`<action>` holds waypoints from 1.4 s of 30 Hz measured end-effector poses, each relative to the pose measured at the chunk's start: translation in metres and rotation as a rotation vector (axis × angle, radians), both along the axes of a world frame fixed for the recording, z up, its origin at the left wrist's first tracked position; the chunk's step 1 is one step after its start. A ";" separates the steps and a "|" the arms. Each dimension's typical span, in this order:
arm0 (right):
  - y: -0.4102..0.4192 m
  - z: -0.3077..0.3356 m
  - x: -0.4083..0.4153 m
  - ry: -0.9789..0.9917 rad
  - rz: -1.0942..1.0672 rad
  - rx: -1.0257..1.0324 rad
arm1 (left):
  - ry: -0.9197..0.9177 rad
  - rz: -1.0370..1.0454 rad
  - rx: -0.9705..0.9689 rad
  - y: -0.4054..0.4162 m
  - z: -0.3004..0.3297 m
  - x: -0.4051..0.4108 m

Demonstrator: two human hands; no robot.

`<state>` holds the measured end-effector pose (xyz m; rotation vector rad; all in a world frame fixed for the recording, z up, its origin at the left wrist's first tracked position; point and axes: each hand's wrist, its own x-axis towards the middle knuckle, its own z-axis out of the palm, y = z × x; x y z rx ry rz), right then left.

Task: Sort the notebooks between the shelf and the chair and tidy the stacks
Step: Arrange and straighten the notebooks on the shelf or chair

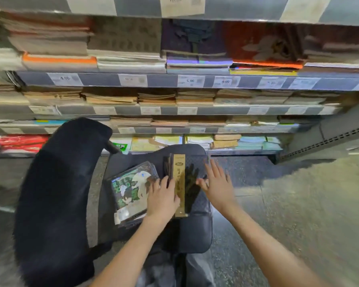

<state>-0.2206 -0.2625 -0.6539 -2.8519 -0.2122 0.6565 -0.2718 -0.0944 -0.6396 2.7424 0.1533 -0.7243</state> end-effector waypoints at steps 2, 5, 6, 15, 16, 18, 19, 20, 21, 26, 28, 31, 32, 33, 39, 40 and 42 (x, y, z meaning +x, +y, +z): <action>-0.004 -0.019 0.001 0.018 -0.014 0.003 | -0.005 0.007 -0.027 -0.005 -0.015 -0.001; -0.010 -0.046 0.005 0.051 -0.046 0.019 | -0.017 0.021 -0.070 -0.013 -0.039 0.003; -0.012 -0.053 0.007 0.061 -0.056 0.032 | -0.015 0.033 -0.089 -0.016 -0.047 0.005; -0.019 -0.110 0.027 0.099 -0.230 0.247 | 0.023 0.366 -0.267 -0.039 -0.106 0.023; -0.018 -0.112 0.029 0.107 -0.244 0.275 | 0.039 0.418 -0.310 -0.041 -0.110 0.023; -0.017 -0.114 0.033 0.148 -0.271 0.346 | 0.108 0.568 -0.389 -0.044 -0.114 0.022; -0.016 -0.115 0.035 0.171 -0.294 0.390 | 0.144 0.637 -0.411 -0.045 -0.115 0.021; -0.016 -0.116 0.037 0.197 -0.326 0.440 | 0.166 0.688 -0.420 -0.047 -0.117 0.020; -0.016 -0.116 0.039 0.227 -0.363 0.498 | 0.177 0.721 -0.421 -0.048 -0.119 0.019; -0.016 -0.117 0.047 0.357 -0.525 0.668 | 0.191 0.749 -0.387 -0.049 -0.123 0.021; -0.016 -0.120 0.048 0.365 -0.542 0.673 | 0.198 0.765 -0.375 -0.049 -0.123 0.023; -0.014 -0.124 0.045 0.366 -0.581 0.723 | 0.200 0.799 -0.373 -0.051 -0.121 0.026; -0.014 -0.124 0.043 0.351 -0.578 0.731 | 0.197 0.811 -0.381 -0.052 -0.119 0.026; -0.014 -0.125 0.041 0.333 -0.576 0.734 | 0.194 0.822 -0.391 -0.052 -0.118 0.026; -0.023 -0.119 0.035 0.315 -0.632 0.796 | 0.142 0.771 -0.389 -0.056 -0.113 0.021; -0.025 -0.118 0.034 0.311 -0.631 0.803 | 0.135 0.768 -0.400 -0.057 -0.112 0.021; -0.027 -0.113 0.032 0.284 -0.627 0.826 | 0.123 0.763 -0.425 -0.059 -0.109 0.021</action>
